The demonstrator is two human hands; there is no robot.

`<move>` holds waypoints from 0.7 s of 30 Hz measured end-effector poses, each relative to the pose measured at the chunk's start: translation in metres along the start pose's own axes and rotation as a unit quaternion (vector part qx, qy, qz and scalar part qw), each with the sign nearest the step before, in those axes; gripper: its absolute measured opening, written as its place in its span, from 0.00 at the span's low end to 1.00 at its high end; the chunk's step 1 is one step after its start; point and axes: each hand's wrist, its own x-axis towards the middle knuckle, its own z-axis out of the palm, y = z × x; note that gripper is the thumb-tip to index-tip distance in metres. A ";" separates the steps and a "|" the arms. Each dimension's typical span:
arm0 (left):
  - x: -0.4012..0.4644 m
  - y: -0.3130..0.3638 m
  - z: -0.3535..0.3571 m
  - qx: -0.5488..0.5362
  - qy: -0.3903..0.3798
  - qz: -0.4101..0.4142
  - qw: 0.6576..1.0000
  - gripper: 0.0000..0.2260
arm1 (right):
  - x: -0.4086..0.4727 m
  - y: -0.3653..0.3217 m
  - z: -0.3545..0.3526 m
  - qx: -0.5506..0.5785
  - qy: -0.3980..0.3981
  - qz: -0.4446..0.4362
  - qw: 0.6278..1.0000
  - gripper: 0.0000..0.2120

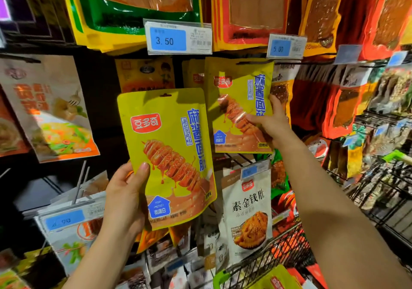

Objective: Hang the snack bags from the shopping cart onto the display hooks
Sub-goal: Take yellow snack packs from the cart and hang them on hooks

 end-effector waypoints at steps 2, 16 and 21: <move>0.000 0.001 -0.002 -0.002 -0.001 -0.001 1.000 0.03 | 0.005 0.008 0.007 -0.026 0.002 -0.001 1.000 0.44; -0.005 -0.022 0.041 -0.048 -0.076 -0.066 0.994 0.06 | -0.114 -0.019 0.025 -0.028 -0.113 -0.033 0.993 0.43; -0.014 -0.038 0.061 -0.035 -0.108 -0.079 0.990 0.05 | -0.139 0.003 0.014 0.006 -0.042 0.006 0.999 0.51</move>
